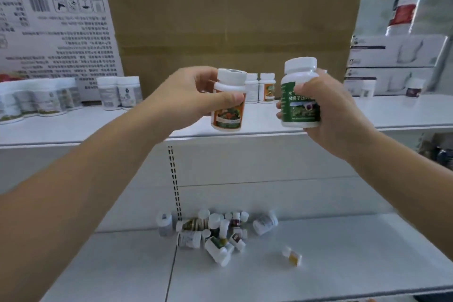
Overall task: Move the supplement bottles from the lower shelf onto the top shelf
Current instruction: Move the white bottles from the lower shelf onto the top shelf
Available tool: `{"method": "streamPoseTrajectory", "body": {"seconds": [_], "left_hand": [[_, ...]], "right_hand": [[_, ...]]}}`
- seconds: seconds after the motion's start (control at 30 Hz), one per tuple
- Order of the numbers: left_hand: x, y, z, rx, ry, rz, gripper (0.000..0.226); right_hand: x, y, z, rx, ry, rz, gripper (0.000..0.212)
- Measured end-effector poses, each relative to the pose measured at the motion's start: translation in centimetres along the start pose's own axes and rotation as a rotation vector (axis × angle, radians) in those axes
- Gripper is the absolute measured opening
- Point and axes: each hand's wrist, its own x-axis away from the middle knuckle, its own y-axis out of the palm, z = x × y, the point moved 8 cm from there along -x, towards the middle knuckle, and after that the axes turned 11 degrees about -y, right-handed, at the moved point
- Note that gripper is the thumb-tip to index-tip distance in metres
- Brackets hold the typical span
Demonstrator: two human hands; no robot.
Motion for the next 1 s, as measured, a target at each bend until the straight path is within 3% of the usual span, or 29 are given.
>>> {"method": "streamPoseTrajectory", "body": {"seconds": [0.2, 0.37, 0.57, 0.8, 1.0], "left_hand": [[-8.0, 4.7, 0.1, -0.150, -0.104, -0.060, 0.031], [-13.5, 6.7, -1.7, -0.139, -0.179, -0.066, 0.021], [-17.6, 7.0, -2.8, -0.179, -0.216, 0.051, 0.043], [-19.3, 6.7, -3.7, -0.280, -0.190, 0.227, 0.028], [-19.7, 6.9, -4.8, -0.313, -0.199, 0.270, 0.047]], "right_hand": [[-6.6, -4.7, 1.1, 0.241, 0.007, -0.121, 0.048], [-11.6, -7.4, 3.6, 0.457, 0.052, -0.293, 0.039], [-15.0, -9.6, 7.4, 0.661, 0.074, -0.398, 0.053], [-15.6, -10.9, 9.5, 0.638, 0.016, -0.382, 0.047], [-15.7, -10.9, 10.0, 0.606, 0.015, -0.378, 0.048]]}}
